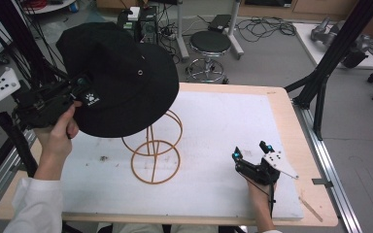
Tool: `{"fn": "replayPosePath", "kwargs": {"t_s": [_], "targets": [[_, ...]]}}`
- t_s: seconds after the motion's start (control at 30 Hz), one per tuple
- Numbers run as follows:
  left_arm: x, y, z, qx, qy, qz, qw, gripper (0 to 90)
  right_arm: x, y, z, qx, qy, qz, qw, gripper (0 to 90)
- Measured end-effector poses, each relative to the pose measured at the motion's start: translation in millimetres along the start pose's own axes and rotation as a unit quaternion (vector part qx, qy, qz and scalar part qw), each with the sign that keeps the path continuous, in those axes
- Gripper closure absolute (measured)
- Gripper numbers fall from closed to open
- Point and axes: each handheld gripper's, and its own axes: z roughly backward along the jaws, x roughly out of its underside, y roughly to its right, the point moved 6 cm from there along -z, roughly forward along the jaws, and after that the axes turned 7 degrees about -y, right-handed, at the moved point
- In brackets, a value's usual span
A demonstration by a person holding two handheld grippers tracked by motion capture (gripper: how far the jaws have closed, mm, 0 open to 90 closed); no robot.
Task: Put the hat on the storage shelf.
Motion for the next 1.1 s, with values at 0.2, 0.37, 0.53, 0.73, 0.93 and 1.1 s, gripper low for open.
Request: {"fn": "replayPosePath", "kwargs": {"t_s": [0.2,0.37,0.53,0.73,0.93,1.1], "targets": [[2.6,19.3,-7.3,0.036,-0.007,-0.01,0.9993,85.2,0.7,-1.0,-0.4,-0.004,-0.003,0.001,1.0,5.6],[9.2,35.1,-18.1,0.057,-0.023,-0.021,0.9979,85.2,0.6,-1.3,0.4,-0.005,-0.004,0.0,1.0,5.6],[19.5,49.2,-26.6,0.075,-0.044,-0.033,0.9957,85.2,0.2,-0.9,0.1,-0.005,-0.001,-0.002,1.0,5.6],[39.0,55.8,-34.5,0.084,-0.084,-0.035,0.9923,85.2,0.5,-1.3,0.3,-0.008,-0.003,0.001,1.0,5.6],[63.3,56.1,-42.0,0.088,-0.138,-0.012,0.9864,85.2,0.6,-1.3,0.1,-0.008,-0.004,0.001,1.0,5.7],[76.9,53.4,-44.2,0.088,-0.164,0.007,0.9825,85.0,0.5,-1.4,-0.1,-0.008,-0.003,0.0,1.0,5.7]]}}
